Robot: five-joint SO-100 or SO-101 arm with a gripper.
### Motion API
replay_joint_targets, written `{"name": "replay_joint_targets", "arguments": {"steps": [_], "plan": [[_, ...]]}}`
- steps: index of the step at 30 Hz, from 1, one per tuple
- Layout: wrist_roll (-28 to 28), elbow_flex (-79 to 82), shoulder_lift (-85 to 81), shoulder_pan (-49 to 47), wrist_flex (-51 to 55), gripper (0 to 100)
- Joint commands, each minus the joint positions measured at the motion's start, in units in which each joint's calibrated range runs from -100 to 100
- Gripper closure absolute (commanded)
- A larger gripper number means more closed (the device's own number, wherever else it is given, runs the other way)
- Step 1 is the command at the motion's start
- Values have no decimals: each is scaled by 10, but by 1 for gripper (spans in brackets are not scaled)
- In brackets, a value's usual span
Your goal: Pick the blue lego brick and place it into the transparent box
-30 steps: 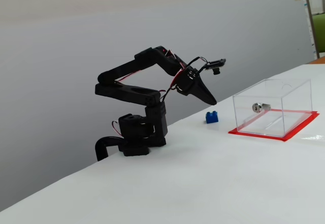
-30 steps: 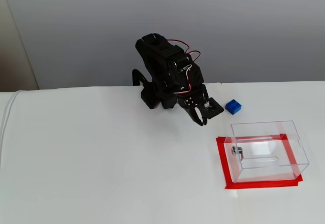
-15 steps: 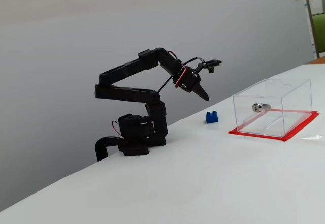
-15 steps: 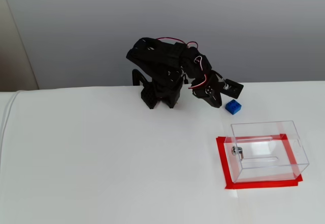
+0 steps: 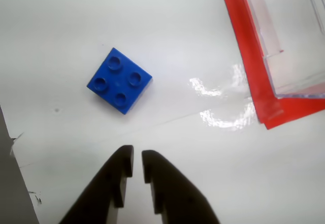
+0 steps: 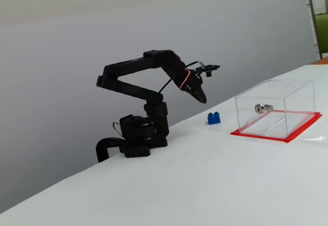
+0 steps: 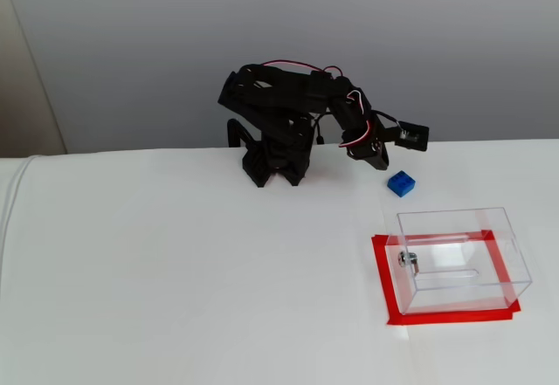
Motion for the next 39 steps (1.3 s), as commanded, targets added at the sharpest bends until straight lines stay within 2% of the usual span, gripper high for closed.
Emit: {"name": "replay_joint_targets", "arguments": {"steps": [1,6,13,22,26,31,39], "plan": [[-1,-57,55,-21,-49,98],[-4,-120,133,-47,-85,98],[-94,-170,233,-73,-123,98],[-161,-194,277,-86,-112,98],[-181,-194,276,-77,-64,98],[-183,-195,272,-58,0,98],[-178,-194,272,-36,35,98]]}}
